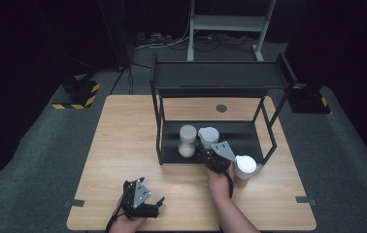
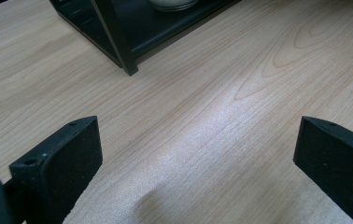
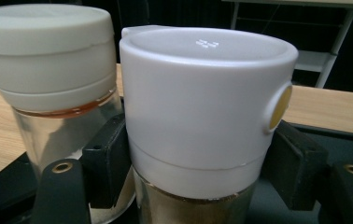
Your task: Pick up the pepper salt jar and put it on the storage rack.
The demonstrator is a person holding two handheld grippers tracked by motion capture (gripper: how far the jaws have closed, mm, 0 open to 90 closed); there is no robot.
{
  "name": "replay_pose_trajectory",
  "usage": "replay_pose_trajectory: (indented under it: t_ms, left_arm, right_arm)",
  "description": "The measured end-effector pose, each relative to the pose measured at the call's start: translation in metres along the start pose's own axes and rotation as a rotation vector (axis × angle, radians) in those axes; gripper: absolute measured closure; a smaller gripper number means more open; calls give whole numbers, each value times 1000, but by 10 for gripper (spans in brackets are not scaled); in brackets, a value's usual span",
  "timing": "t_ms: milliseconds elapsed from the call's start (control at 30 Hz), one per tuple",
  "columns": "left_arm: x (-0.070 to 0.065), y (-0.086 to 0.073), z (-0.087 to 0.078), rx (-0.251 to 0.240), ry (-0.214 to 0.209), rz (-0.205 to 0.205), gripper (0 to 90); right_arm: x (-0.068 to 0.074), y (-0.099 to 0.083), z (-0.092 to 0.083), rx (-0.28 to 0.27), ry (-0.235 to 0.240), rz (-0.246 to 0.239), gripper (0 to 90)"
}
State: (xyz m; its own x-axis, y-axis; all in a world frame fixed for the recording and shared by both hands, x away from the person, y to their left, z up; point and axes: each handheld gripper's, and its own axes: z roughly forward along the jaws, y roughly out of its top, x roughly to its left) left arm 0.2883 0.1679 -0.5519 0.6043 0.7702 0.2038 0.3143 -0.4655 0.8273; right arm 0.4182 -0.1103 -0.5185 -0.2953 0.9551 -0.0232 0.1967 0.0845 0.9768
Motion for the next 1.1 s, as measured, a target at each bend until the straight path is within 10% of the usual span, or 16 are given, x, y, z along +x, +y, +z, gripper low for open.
replay_pose_trajectory:
  t_ms: [1100]
  left_arm:
    - [-1,0,0,1,2,3,13]
  right_arm:
    - [2,-11,1,-11,-13,9,290]
